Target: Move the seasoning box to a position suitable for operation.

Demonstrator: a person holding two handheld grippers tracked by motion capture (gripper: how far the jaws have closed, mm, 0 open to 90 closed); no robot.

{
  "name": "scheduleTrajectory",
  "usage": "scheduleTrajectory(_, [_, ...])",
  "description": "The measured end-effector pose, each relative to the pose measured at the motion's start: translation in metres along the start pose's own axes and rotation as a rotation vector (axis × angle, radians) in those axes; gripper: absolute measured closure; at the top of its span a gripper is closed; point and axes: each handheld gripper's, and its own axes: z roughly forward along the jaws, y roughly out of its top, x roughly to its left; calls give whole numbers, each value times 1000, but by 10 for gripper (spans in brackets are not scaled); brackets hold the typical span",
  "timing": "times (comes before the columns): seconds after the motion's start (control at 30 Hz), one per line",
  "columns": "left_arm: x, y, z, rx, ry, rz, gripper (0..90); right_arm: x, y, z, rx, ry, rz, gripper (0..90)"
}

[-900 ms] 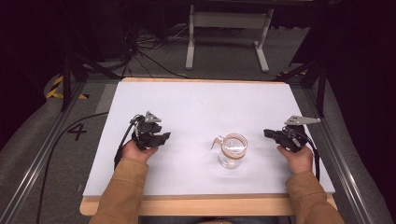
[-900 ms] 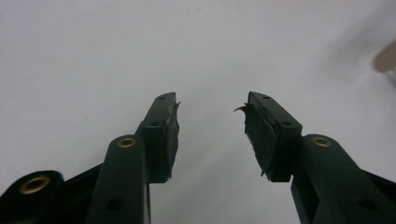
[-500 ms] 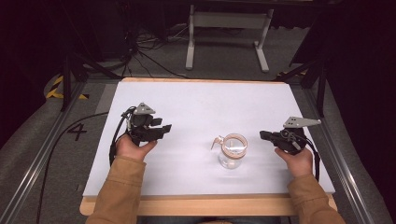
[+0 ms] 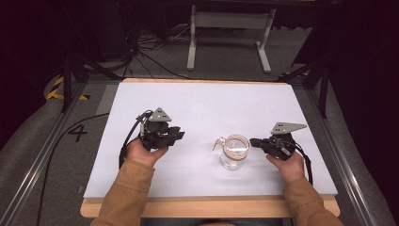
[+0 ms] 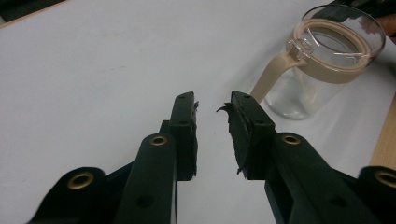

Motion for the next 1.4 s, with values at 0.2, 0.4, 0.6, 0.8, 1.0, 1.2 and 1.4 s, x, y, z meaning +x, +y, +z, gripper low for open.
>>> scheduleTrajectory(0.2, [-4,0,7,42,-48,37,776,4,-2,13,36,28,-12,895])
scheduleTrajectory(0.4, [-4,-1,12,39,-58,37,782,9,-2,18,56,39,-29,896])
scheduleTrajectory(0.6, [-5,-3,20,60,-66,31,809,8,-4,18,62,47,-15,898])
scheduleTrajectory(0.8, [-7,-3,34,141,-89,73,837,8,-9,19,67,62,8,900])
scheduleTrajectory(1.0, [-18,-2,52,159,-117,116,853,11,-14,17,82,70,4,900])
scheduleTrajectory(1.2, [-26,-1,73,166,-131,146,875,15,-17,16,95,66,5,900])
scheduleTrajectory(1.4, [-33,-2,92,174,-125,161,893,20,-21,16,109,63,-5,900])
